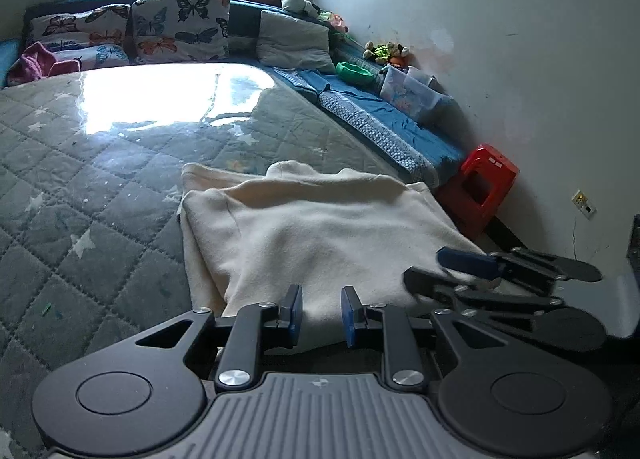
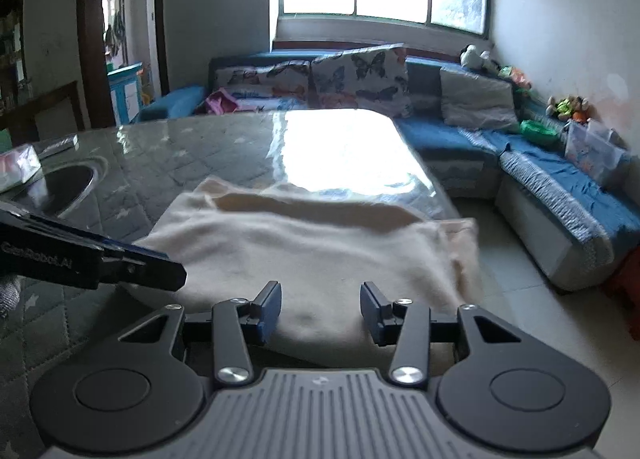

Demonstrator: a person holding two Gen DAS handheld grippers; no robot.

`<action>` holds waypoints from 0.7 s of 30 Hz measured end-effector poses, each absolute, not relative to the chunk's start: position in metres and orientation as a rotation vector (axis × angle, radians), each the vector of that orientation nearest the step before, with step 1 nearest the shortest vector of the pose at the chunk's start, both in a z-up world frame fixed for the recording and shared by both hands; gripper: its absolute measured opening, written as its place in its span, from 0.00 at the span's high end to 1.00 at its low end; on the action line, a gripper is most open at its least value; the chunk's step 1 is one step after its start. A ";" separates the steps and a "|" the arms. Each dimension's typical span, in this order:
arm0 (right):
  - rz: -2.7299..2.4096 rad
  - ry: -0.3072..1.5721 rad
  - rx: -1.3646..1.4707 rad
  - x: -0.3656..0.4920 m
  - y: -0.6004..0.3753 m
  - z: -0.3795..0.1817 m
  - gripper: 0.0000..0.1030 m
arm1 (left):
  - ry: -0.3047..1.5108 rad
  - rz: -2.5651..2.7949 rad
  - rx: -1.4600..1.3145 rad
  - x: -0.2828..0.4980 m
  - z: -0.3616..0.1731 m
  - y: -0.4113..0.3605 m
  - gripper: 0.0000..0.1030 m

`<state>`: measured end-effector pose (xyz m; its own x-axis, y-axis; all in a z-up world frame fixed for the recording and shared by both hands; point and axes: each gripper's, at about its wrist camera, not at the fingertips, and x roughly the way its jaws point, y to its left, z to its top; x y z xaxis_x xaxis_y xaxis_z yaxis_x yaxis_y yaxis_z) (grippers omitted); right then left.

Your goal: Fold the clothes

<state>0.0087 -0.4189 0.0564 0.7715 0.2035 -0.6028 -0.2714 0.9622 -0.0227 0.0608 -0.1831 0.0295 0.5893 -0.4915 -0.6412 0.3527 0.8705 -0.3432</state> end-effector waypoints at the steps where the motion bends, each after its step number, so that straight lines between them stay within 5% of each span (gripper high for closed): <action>1: 0.259 0.643 -0.113 0.009 -0.417 0.055 0.54 | 0.802 -0.491 -0.190 0.060 0.030 -0.182 0.77; 21: 0.254 0.637 -0.093 -0.021 -0.404 0.065 0.22 | 0.778 -0.438 -0.186 0.028 0.045 -0.163 0.48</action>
